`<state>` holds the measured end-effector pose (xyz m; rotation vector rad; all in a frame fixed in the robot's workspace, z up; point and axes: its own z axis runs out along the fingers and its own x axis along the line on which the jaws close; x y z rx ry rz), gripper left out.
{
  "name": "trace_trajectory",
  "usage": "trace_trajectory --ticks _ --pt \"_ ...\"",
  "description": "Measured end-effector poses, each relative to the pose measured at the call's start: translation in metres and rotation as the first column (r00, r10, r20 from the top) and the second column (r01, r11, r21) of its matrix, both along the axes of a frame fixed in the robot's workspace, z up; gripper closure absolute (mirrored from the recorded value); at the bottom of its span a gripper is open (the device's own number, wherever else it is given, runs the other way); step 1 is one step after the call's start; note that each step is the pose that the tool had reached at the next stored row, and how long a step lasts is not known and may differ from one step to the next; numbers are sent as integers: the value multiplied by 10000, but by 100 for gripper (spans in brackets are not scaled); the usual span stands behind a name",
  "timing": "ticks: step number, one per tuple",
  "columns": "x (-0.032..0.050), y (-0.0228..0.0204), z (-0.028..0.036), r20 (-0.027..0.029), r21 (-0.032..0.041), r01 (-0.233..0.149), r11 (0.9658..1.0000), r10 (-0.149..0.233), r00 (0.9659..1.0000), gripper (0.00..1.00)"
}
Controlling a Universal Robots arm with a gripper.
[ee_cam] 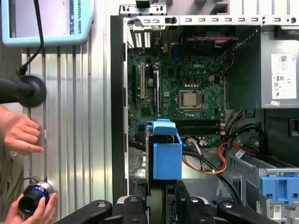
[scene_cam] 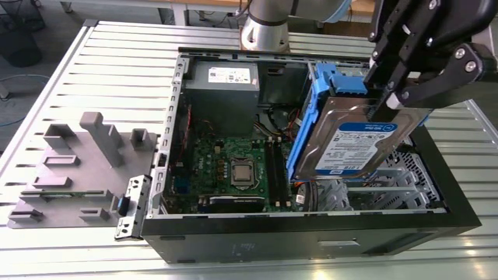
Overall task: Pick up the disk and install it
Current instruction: 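Pick up the disk, then insert the disk into the insertion slot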
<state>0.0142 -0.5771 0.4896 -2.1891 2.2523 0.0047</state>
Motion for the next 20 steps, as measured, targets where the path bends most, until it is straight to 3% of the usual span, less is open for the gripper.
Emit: trace_trajectory --ticks 20 --pt "680 26 -30 -20 1 0 10000 0 10000 65"
